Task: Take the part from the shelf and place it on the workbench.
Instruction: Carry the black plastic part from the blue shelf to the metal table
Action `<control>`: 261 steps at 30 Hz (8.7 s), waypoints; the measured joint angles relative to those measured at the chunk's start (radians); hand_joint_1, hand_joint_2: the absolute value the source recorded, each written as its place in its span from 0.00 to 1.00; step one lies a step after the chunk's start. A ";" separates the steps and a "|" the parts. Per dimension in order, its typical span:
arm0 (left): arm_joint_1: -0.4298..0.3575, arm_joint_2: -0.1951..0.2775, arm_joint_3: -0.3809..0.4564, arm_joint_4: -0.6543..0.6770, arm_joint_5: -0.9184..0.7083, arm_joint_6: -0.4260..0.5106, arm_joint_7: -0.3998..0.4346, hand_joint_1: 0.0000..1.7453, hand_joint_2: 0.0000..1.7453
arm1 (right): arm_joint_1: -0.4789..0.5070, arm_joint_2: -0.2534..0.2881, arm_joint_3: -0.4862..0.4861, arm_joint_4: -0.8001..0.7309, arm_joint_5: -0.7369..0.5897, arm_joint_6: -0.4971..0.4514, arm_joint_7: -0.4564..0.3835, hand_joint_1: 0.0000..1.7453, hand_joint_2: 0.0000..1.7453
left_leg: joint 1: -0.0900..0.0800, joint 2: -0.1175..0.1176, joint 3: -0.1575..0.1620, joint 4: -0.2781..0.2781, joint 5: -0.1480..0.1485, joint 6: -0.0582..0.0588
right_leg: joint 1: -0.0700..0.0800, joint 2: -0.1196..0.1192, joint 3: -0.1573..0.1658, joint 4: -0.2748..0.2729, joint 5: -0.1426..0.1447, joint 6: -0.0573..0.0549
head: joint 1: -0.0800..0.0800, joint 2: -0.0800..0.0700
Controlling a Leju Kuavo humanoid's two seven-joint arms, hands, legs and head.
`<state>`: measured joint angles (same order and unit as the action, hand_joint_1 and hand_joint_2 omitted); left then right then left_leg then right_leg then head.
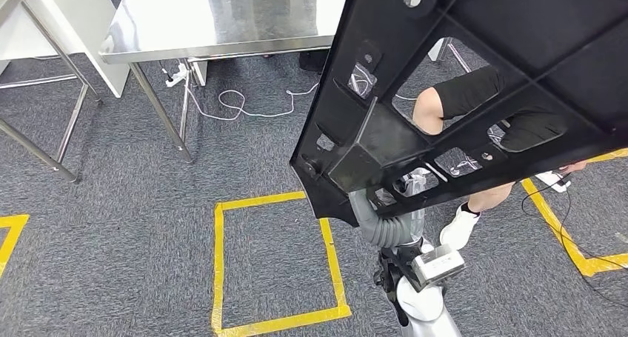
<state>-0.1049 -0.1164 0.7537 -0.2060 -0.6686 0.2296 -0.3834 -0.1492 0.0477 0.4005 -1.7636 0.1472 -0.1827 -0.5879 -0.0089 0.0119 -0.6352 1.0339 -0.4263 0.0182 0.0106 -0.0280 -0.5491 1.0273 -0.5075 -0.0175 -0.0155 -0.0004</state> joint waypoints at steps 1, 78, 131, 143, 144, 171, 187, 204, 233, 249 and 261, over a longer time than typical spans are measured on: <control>0.000 0.000 0.000 0.000 -0.002 -0.001 0.000 0.00 1.00 | 0.000 0.000 0.000 0.000 0.000 0.000 0.000 1.00 1.00 | 0.000 0.000 0.000 0.000 0.000 0.001 | 0.000 0.000 0.001 -0.001 0.000 0.000 | 0.000 0.000; -0.001 -0.004 -0.017 -0.001 -0.045 0.002 0.021 0.00 1.00 | 0.016 0.016 -0.011 -0.007 0.054 0.008 0.022 1.00 1.00 | 0.011 -0.032 0.043 -0.032 -0.008 0.021 | -0.018 0.028 -0.027 -0.023 0.054 0.038 | 0.012 0.000; 0.000 -0.003 -0.017 -0.001 -0.045 -0.008 0.012 0.00 1.00 | -0.007 0.017 -0.011 -0.006 0.057 0.012 0.029 1.00 1.00 | 0.004 -0.032 0.042 -0.033 -0.009 0.008 | -0.023 0.028 -0.027 -0.023 0.053 0.032 | 0.012 0.000; 0.001 -0.003 -0.017 -0.001 -0.044 -0.009 0.006 0.00 1.00 | -0.007 0.017 -0.012 -0.003 0.056 0.010 0.030 1.00 1.00 | 0.002 -0.032 0.039 -0.026 -0.017 0.020 | -0.028 0.028 -0.026 -0.026 0.053 0.035 | 0.012 0.000; 0.001 -0.003 -0.017 -0.001 -0.044 -0.009 0.006 0.00 1.00 | -0.007 0.017 -0.012 -0.003 0.056 0.009 0.031 1.00 1.00 | 0.001 -0.032 0.039 -0.027 -0.018 0.024 | -0.029 0.028 -0.023 -0.028 0.055 0.038 | 0.012 0.000; 0.002 -0.008 -0.017 -0.001 -0.046 -0.009 0.002 0.00 1.00 | 0.006 0.019 -0.028 0.001 0.050 0.006 0.030 1.00 1.00 | 0.024 -0.015 -0.103 0.179 -0.080 -0.014 | -0.030 0.033 0.046 -0.023 -0.011 0.007 | 0.012 0.000; 0.003 -0.006 -0.017 -0.001 -0.046 -0.009 0.000 0.00 1.00 | 0.005 0.017 -0.028 0.004 0.051 0.005 0.030 1.00 1.00 | 0.001 -0.032 0.093 -0.041 -0.051 0.047 | -0.021 0.034 -0.102 0.107 -0.067 0.064 | 0.015 0.000; 0.003 -0.007 -0.016 0.000 -0.045 -0.008 0.000 0.00 1.00 | -0.006 0.026 -0.028 0.010 0.050 0.007 0.032 1.00 1.00 | 0.039 -0.004 -0.032 0.028 -0.017 -0.034 | -0.040 0.034 0.062 -0.027 -0.017 0.028 | 0.005 0.000; -0.001 -0.010 -0.011 0.001 -0.045 0.000 0.000 0.00 1.00 | -0.005 0.044 -0.032 0.008 0.056 0.005 0.041 1.00 1.00 | 0.047 -0.030 -0.033 0.112 -0.057 -0.042 | -0.040 0.067 -0.003 -0.027 0.044 0.020 | 0.001 0.000; -0.008 -0.012 -0.008 0.002 -0.047 0.002 0.002 0.00 1.00 | 0.002 0.042 -0.037 -0.006 0.061 0.006 0.041 1.00 1.00 | 0.007 0.038 0.054 -0.012 -0.037 0.030 | -0.008 -0.008 -0.094 0.081 0.020 0.048 | 0.006 0.000; -0.009 -0.012 -0.007 0.001 -0.058 0.002 0.002 0.00 1.00 | -0.002 0.046 -0.039 -0.015 0.067 0.006 0.046 1.00 1.00 | 0.015 0.016 -0.007 0.139 -0.124 -0.012 | -0.023 0.010 -0.039 -0.025 0.071 0.005 | 0.001 0.000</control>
<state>-0.1138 -0.1289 0.7465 -0.2049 -0.7263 0.2314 -0.3816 -0.1511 0.0941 0.3620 -1.7789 0.2144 -0.1763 -0.5420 0.0064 0.0277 -0.6424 1.1734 -0.5506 0.0059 -0.0124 -0.0177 -0.5880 1.0024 -0.4365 -0.0128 -0.0146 -0.0003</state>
